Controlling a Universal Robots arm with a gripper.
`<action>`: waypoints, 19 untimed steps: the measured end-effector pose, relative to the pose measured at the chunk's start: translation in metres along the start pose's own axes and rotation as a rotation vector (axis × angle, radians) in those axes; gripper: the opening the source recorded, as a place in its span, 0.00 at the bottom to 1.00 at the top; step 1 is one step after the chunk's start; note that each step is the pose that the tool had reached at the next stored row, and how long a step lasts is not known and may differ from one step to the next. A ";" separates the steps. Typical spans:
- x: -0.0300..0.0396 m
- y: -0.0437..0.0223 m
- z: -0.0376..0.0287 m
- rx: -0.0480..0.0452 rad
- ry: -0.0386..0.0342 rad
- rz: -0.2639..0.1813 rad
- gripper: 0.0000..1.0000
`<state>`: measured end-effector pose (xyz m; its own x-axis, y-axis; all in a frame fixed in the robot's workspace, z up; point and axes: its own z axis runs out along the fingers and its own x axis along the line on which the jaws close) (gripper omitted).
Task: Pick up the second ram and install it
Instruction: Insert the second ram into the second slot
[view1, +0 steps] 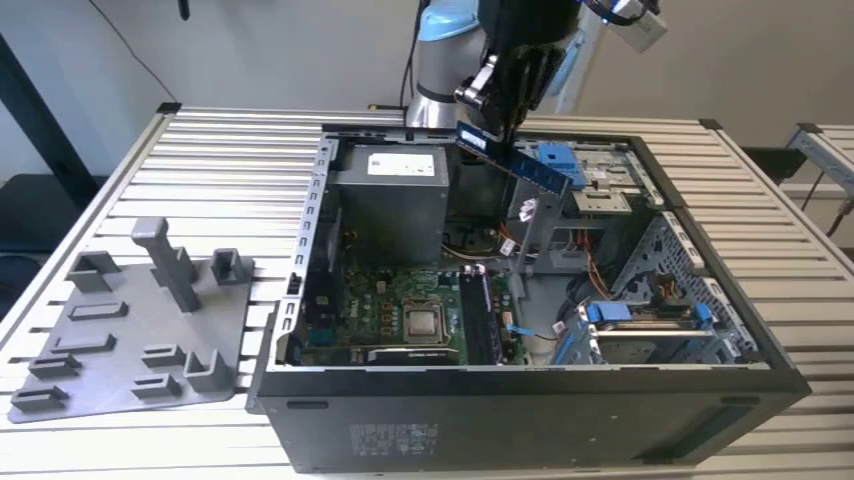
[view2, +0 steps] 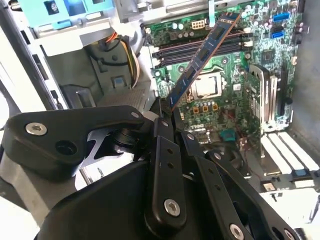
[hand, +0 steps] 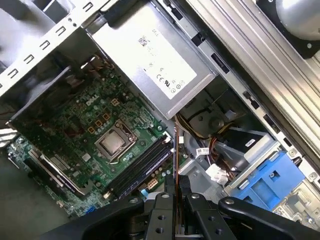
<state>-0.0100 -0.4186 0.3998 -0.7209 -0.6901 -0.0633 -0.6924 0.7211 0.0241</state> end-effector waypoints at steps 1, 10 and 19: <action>0.0000 0.0000 0.0003 0.0011 -0.0004 0.017 0.15; 0.0002 -0.0001 0.0019 0.0105 -0.0040 0.166 0.15; 0.0003 -0.0001 0.0047 0.0204 -0.0079 0.322 0.15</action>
<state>-0.0100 -0.4186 0.3951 -0.9028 -0.4254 -0.0634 -0.4275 0.9037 0.0242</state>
